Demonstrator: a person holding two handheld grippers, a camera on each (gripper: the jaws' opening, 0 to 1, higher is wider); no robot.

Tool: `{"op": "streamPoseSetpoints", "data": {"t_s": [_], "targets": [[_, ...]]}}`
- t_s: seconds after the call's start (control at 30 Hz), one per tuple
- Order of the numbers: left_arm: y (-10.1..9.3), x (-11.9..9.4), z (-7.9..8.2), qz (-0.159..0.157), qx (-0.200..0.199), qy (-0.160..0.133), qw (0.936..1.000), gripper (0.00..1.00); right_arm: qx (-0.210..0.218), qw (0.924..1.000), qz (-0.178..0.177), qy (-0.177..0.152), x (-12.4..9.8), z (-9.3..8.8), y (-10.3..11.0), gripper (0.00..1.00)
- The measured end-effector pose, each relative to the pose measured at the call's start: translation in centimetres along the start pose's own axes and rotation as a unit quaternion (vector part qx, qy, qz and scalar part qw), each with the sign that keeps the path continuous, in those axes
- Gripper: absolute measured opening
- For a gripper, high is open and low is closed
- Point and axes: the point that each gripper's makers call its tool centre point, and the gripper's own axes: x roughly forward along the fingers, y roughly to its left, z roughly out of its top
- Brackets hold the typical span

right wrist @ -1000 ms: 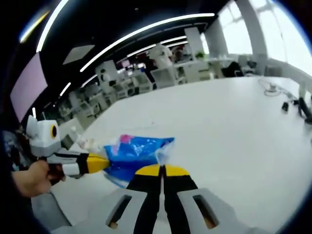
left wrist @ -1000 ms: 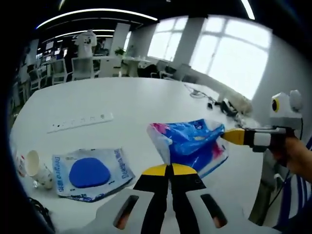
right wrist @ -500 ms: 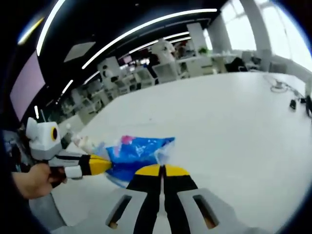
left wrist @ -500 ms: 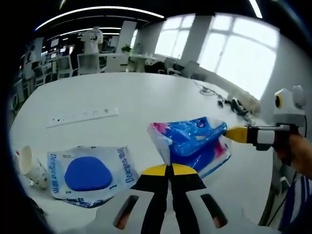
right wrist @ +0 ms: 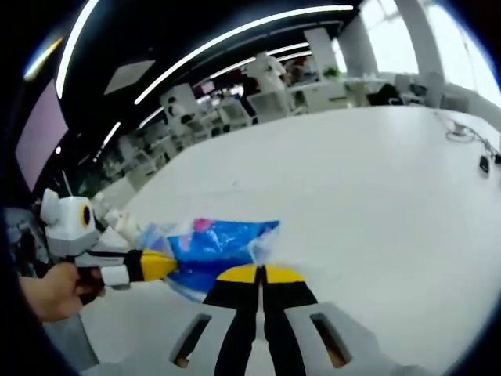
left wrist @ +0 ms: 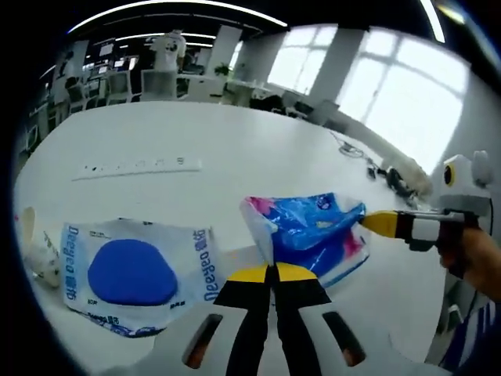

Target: Arrange the tabletop items into an orderly group along one side of the table until the central work area is clear of visible clutter.

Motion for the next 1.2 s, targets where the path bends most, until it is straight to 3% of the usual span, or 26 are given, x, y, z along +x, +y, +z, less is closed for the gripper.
{"op": "streamPoseSetpoints", "data": {"t_s": [0.37,0.77,1.2], "targets": [[1.1,1.4,-0.6,0.015,-0.048,0.008,0.9987,0.01,0.013,0.9999,0.008,0.003,1.8,-0.7,-0.7,0.0],[1.8,2.1,-1.7,0.029,-0.049,0.024,0.9981,0.01,0.023,0.9995,0.012,0.018,3.1,-2.3,-1.2,0.0],[2.4,2.4,-1.9,0.041,-0.066,0.024,0.9967,0.02,0.032,0.9991,0.013,0.023,3.7,-2.9,-1.2,0.0]]}}
